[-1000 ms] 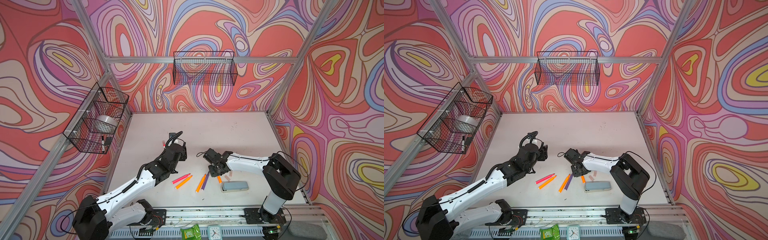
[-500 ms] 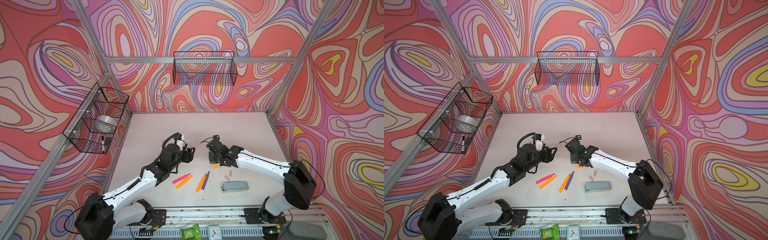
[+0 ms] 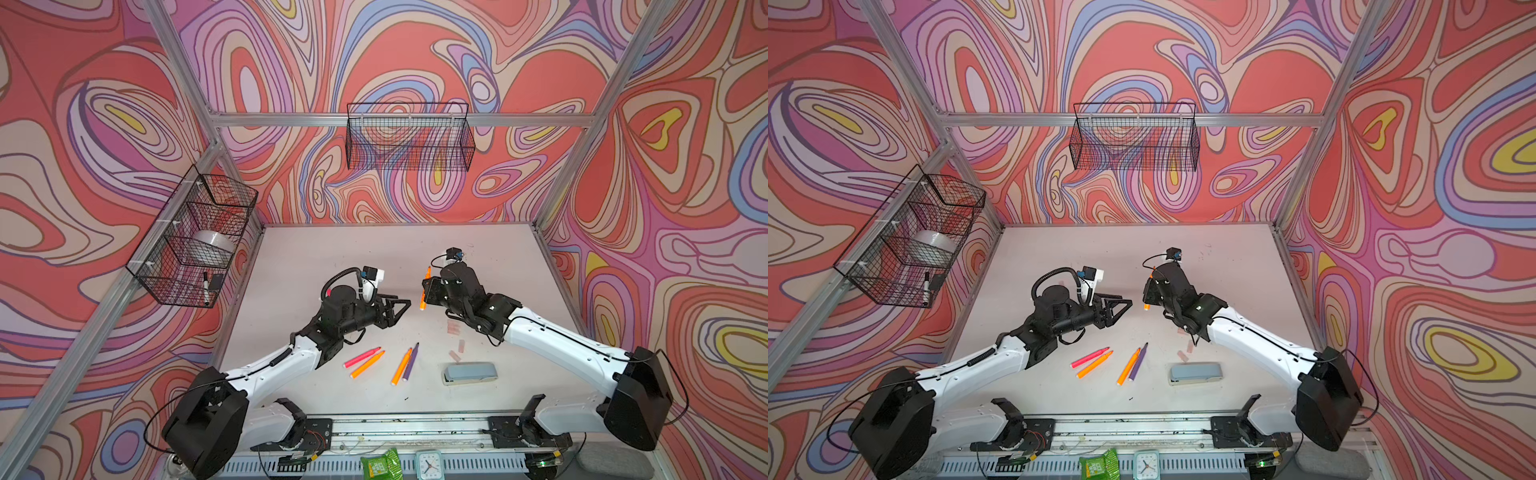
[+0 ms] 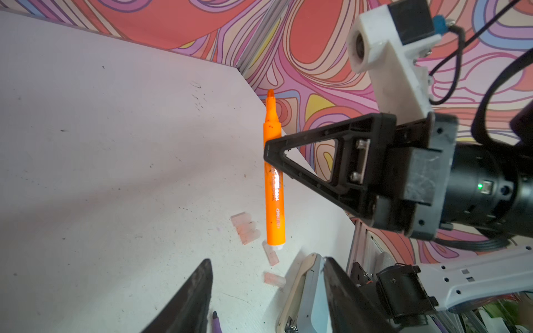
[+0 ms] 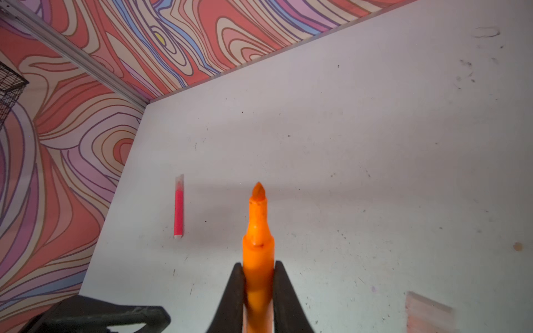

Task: Insert the pens into the pen caps
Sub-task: 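Close the right gripper on the orange highlighter and lift it upright, then bring the orange highlighter to the left gripper and close the left gripper on it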

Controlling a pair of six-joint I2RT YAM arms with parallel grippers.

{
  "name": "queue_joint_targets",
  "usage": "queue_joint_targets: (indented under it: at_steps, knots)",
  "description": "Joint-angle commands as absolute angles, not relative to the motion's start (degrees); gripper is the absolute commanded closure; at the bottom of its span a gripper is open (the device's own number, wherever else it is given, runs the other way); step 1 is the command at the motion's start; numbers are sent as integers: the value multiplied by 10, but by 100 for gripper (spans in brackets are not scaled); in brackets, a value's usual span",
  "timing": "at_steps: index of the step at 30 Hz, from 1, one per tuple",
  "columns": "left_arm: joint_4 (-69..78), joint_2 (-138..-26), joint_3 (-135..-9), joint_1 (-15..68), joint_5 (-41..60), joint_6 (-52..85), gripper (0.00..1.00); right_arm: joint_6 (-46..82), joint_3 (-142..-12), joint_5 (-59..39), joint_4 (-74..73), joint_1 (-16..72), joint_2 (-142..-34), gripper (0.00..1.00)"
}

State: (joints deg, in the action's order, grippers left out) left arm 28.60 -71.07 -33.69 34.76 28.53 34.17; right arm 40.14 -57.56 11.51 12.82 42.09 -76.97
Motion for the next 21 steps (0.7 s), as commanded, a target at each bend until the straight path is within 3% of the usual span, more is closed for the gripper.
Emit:
queue_joint_targets:
  at_steps: [1,14,21]
  knots:
    - [310,-727,-353,345,322,343,38,404,-557,71,62,422,-753,100]
    - [279,-732,-367,346,321,321,40,413,-541,0,10,444,-774,100]
    - [261,-732,-374,345,316,313,49,412,-544,-9,0,464,-792,100]
